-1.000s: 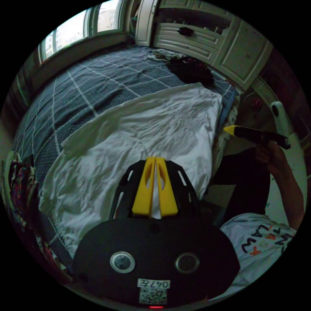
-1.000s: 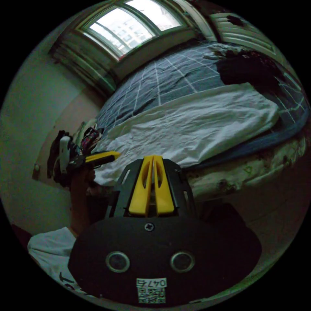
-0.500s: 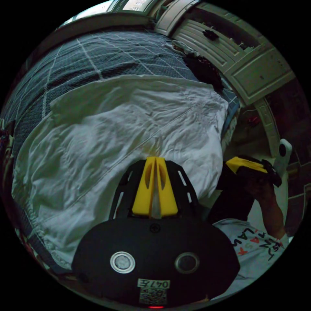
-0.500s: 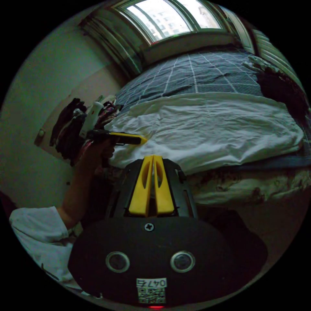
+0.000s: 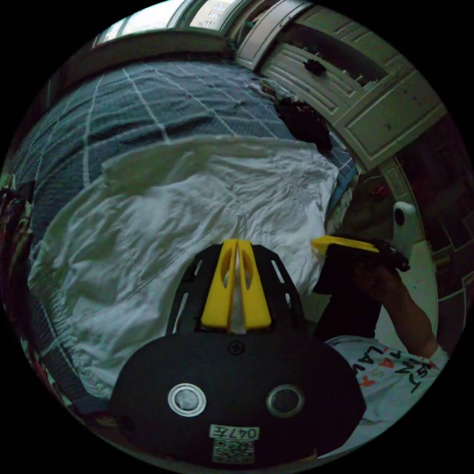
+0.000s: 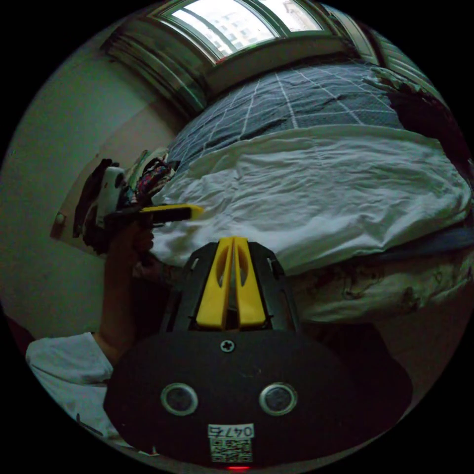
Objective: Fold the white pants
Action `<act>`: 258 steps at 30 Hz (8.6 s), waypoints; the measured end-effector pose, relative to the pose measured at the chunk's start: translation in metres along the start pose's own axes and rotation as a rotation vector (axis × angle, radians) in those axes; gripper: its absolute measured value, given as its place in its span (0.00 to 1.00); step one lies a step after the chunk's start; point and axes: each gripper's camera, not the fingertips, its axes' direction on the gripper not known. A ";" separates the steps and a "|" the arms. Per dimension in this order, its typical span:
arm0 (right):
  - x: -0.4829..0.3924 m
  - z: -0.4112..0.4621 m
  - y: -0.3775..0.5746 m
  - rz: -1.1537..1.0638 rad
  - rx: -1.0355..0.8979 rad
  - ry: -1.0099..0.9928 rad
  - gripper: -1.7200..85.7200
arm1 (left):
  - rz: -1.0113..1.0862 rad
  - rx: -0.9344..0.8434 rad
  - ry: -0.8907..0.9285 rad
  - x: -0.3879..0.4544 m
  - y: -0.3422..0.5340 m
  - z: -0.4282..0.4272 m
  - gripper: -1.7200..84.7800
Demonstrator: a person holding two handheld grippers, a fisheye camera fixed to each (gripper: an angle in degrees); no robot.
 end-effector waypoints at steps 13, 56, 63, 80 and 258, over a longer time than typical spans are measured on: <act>-0.013 0.027 -0.007 0.054 0.028 0.046 0.01 | -0.261 0.051 0.005 -0.071 0.059 -0.022 0.01; -0.129 0.119 -0.125 -0.411 0.133 0.172 0.01 | 0.016 0.069 -0.428 -0.024 0.154 -0.163 0.01; -0.124 0.145 -0.178 -0.406 0.143 0.020 0.01 | -0.147 0.178 -0.216 -0.055 0.194 -0.163 0.01; -0.198 0.276 -0.321 -0.557 -0.229 0.049 0.01 | -0.244 0.290 -0.078 -0.072 0.174 -0.180 0.01; -0.411 0.526 -0.329 -1.319 -0.253 -0.170 0.10 | -0.788 0.569 -0.085 -0.141 0.386 -0.103 0.18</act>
